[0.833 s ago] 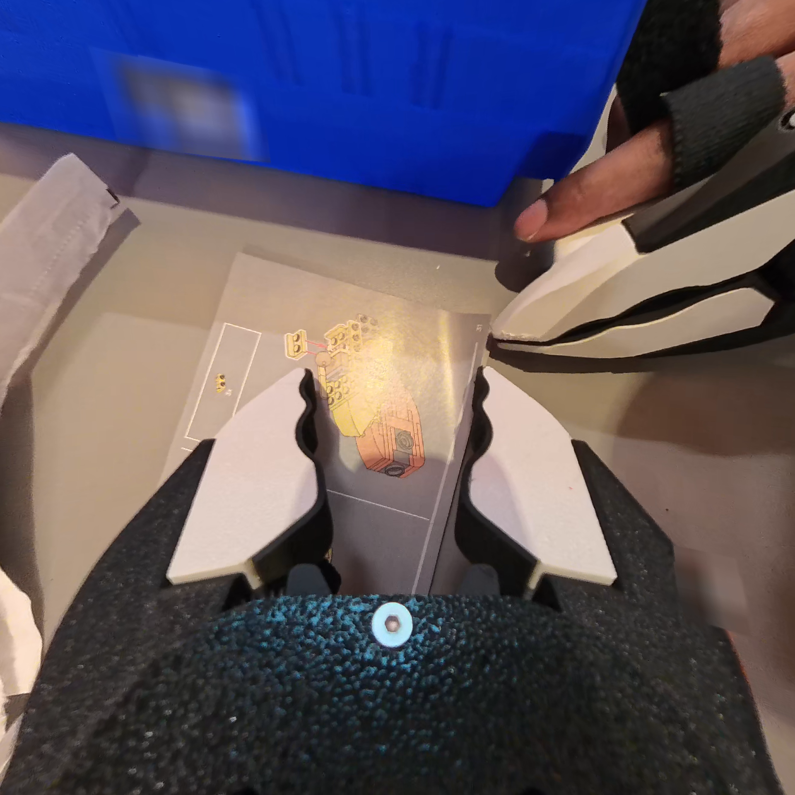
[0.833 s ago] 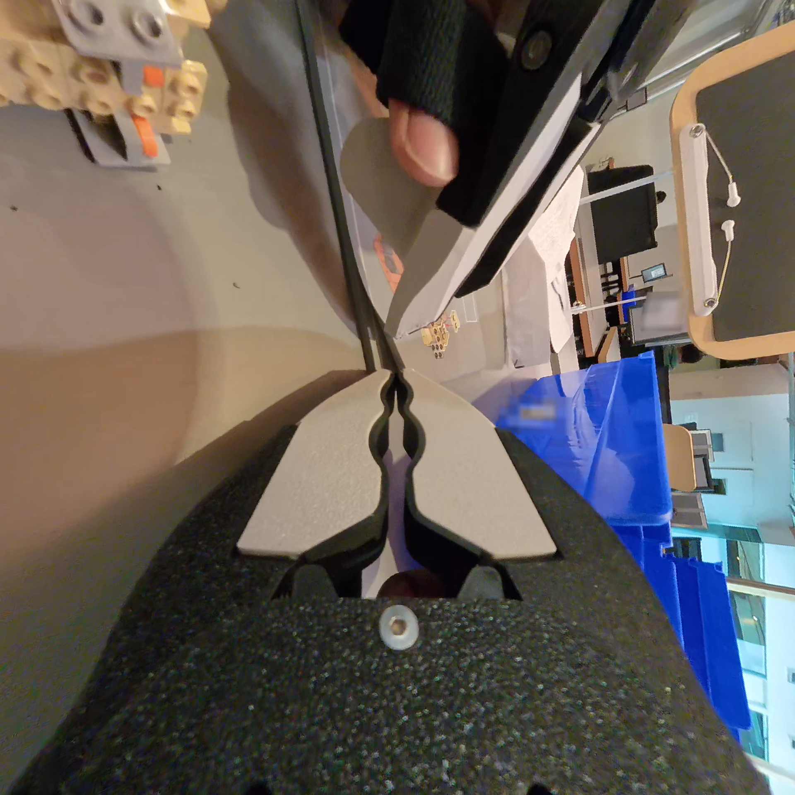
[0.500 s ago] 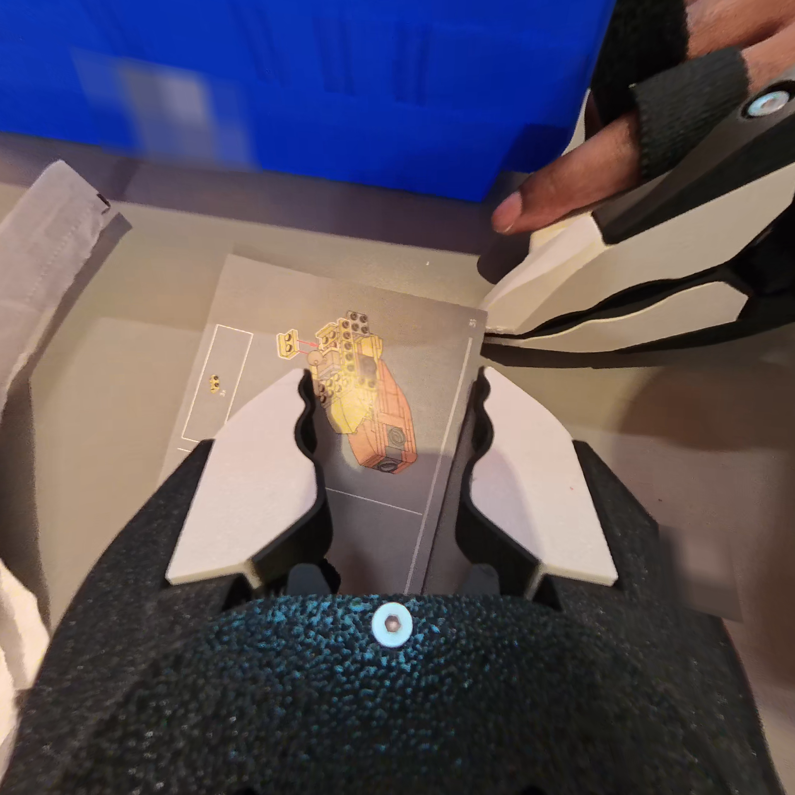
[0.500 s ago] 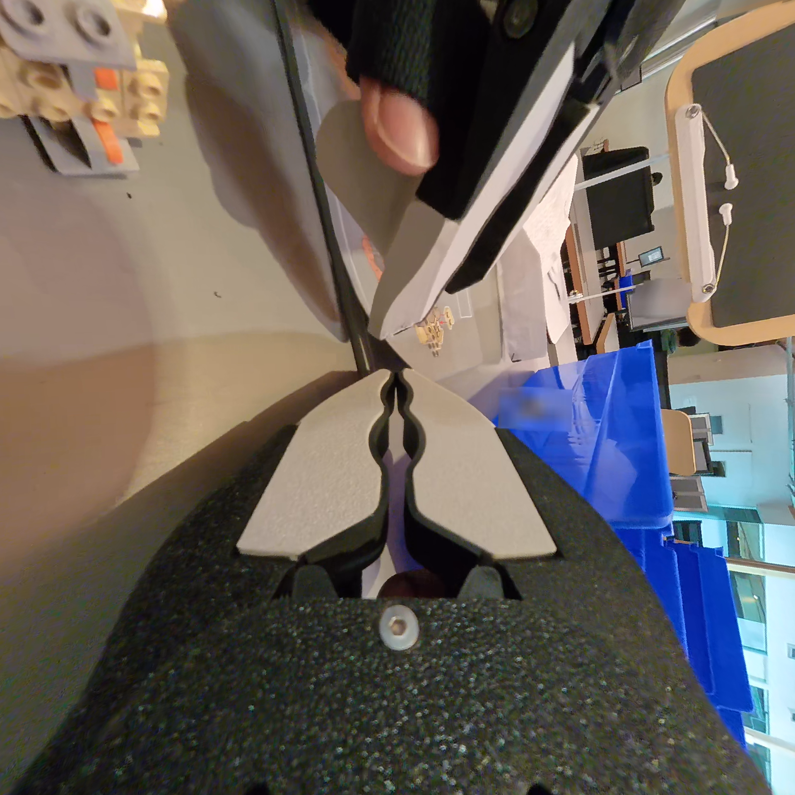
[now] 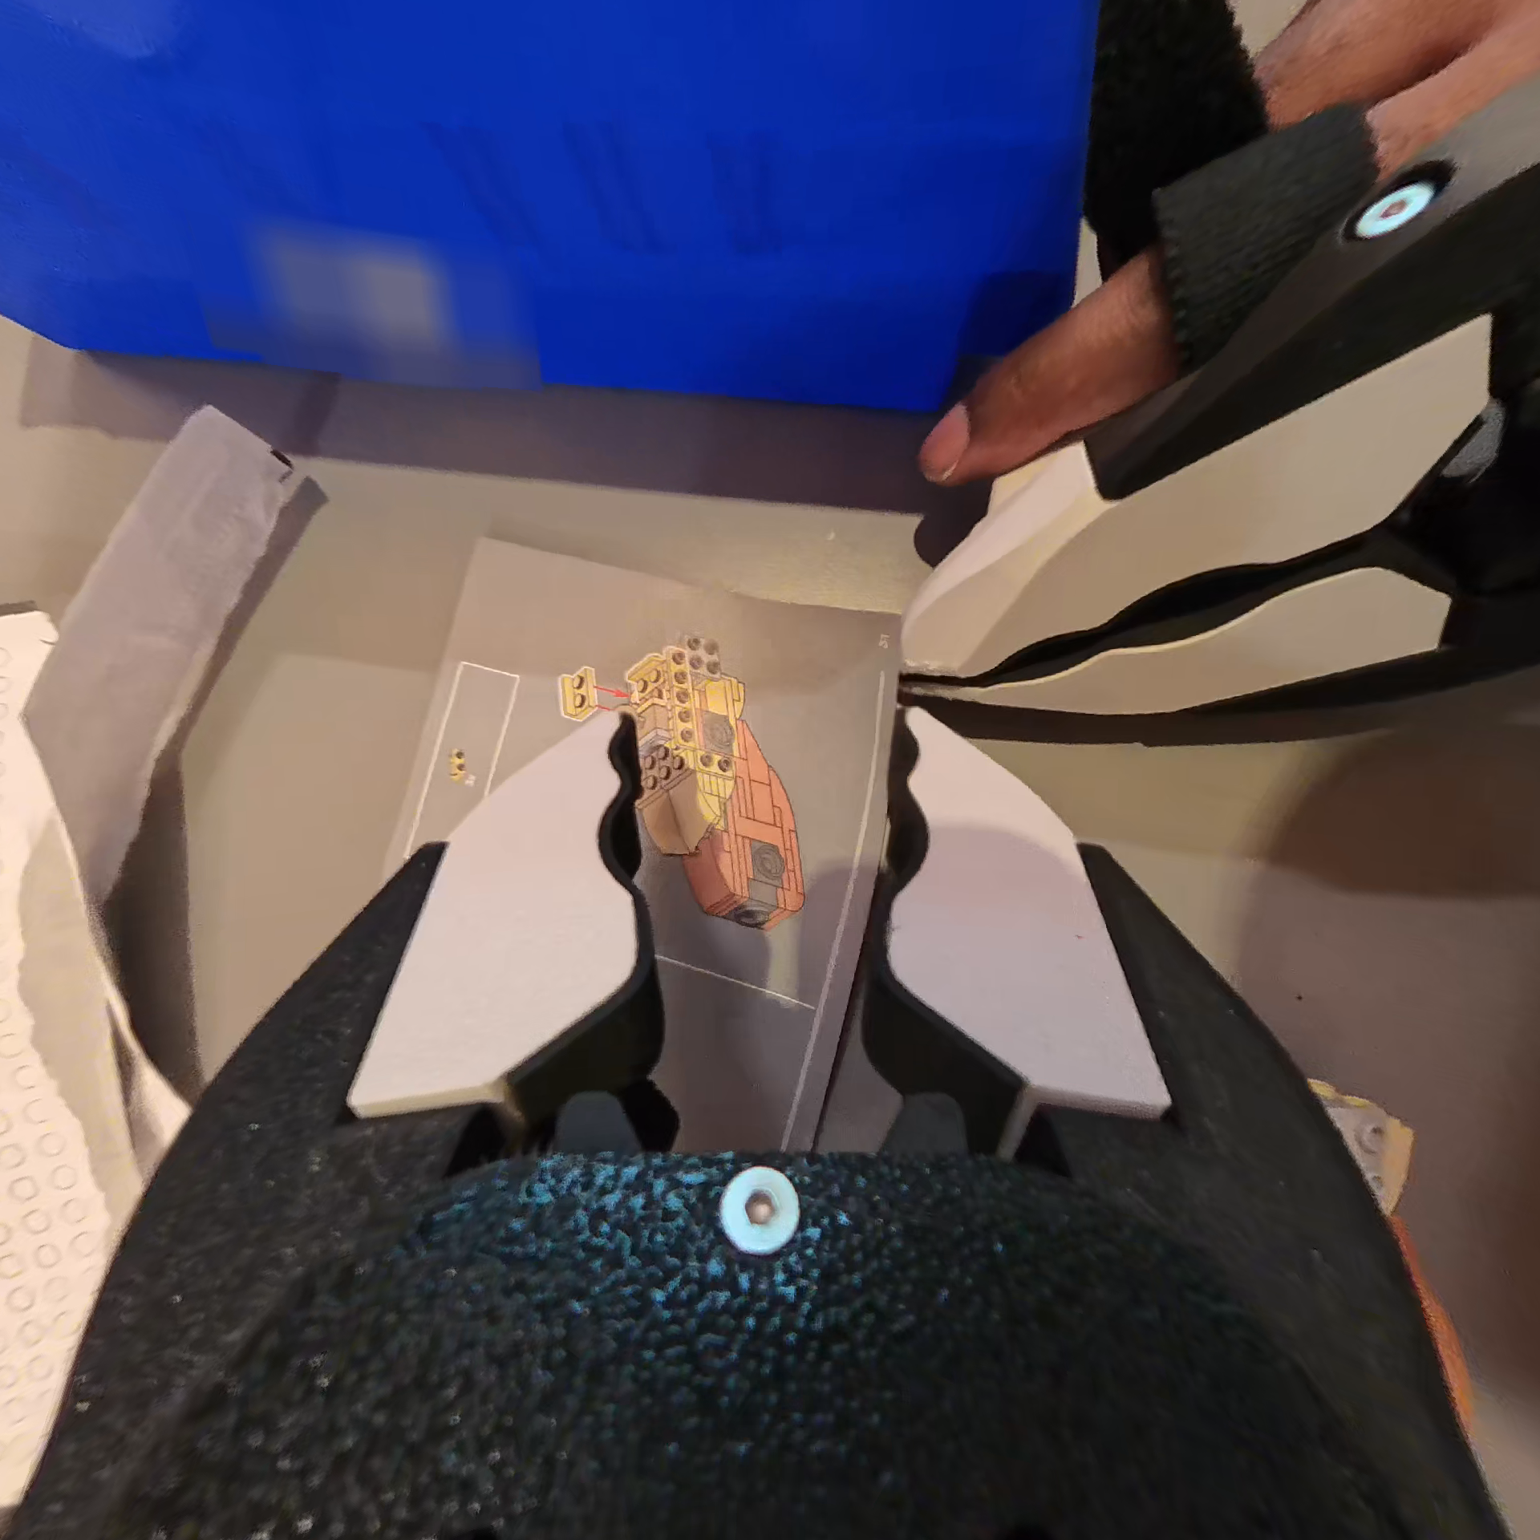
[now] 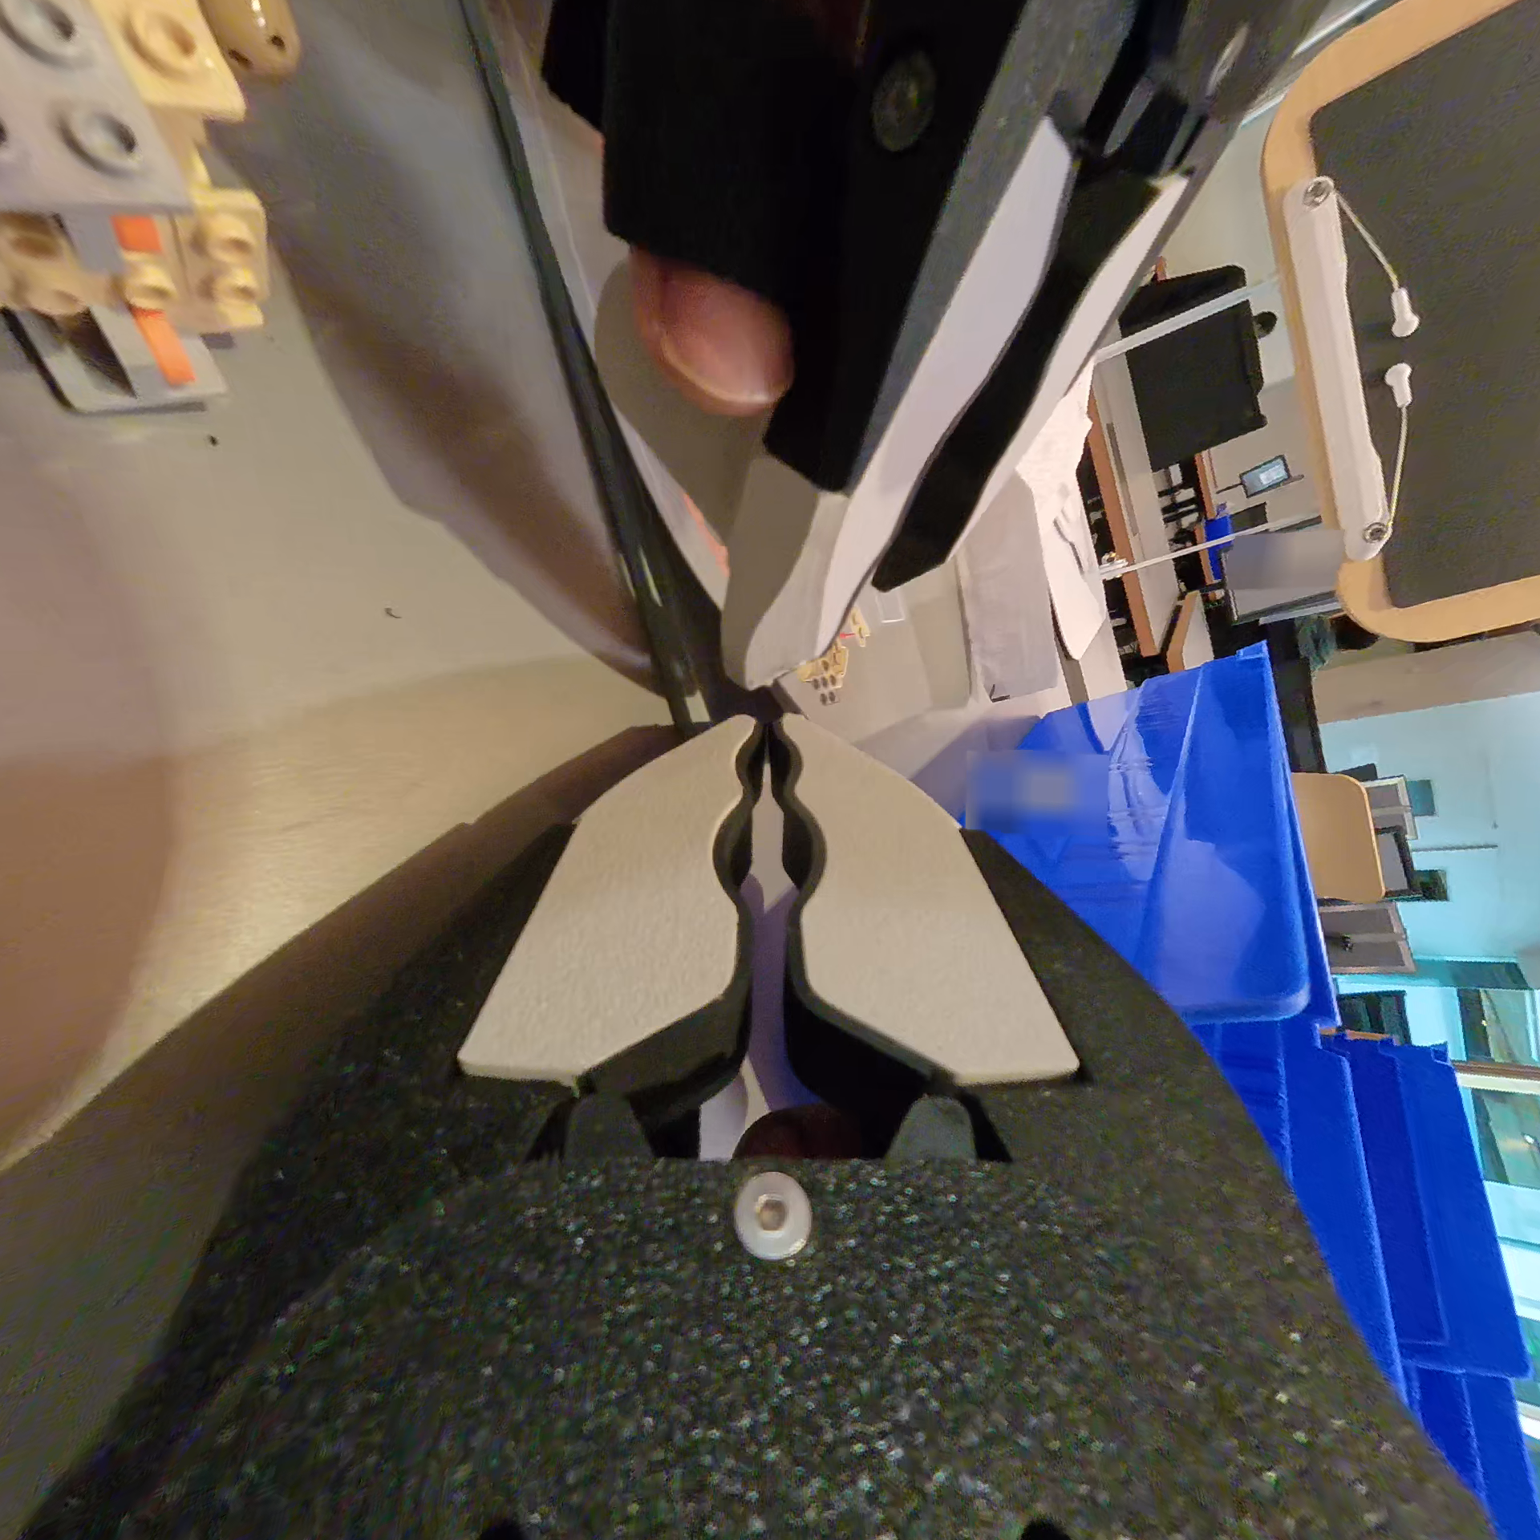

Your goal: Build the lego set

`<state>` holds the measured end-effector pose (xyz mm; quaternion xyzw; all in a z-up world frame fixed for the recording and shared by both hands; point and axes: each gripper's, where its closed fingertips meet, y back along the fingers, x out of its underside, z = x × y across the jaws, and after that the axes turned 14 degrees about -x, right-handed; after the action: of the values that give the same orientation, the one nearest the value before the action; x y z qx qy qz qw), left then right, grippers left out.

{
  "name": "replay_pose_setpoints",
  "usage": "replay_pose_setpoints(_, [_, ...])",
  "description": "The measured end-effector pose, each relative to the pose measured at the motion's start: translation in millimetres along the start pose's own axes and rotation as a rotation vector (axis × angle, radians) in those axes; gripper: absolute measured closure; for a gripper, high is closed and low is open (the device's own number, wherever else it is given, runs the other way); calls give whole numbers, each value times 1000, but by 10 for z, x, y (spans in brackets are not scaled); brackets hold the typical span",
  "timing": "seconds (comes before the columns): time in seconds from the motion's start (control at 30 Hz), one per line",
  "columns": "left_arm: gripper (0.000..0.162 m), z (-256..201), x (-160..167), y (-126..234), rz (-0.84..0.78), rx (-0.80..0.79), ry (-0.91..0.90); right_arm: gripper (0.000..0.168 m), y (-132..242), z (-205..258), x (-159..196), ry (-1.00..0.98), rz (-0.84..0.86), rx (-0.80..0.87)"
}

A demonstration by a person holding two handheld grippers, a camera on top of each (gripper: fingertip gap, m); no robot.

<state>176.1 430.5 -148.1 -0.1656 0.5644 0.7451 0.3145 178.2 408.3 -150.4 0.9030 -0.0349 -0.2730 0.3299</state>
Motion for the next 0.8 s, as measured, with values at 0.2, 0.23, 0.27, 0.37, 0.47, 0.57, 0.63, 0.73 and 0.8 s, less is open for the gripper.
replay_pose_setpoints(0.2, [125, 23, -32, 53, -7, -55, -39, 168, -7, -21, 3, -15, -3, 13])
replay_pose_setpoints(0.23, [128, 8, -30, 55, -5, -52, -43, 168, -9, -24, 5, -17, 0, 14])
replay_pose_setpoints(0.27, [131, -8, -28, 53, -3, -48, -44, 168, -10, -26, 6, -19, 2, 15])
replay_pose_setpoints(0.37, [142, -40, -18, 44, 3, -35, -40, 167, -10, -31, 6, -20, 3, 19])
replay_pose_setpoints(0.47, [156, -53, -21, 46, 0, -19, -18, 167, -10, -34, 9, -19, 4, 21])
replay_pose_setpoints(0.57, [162, -66, -21, 55, -6, 5, 5, 167, -8, -34, 8, -16, 2, 22])
replay_pose_setpoints(0.63, [162, -73, -14, 66, -11, 24, 22, 167, -6, -34, 8, -15, 0, 24])
replay_pose_setpoints(0.73, [162, -52, -14, 90, -26, 43, 77, 165, -3, -40, 2, -17, 2, 29])
replay_pose_setpoints(0.8, [162, -4, -23, 127, -50, 41, 131, 162, -1, -47, -22, -28, -9, 31])
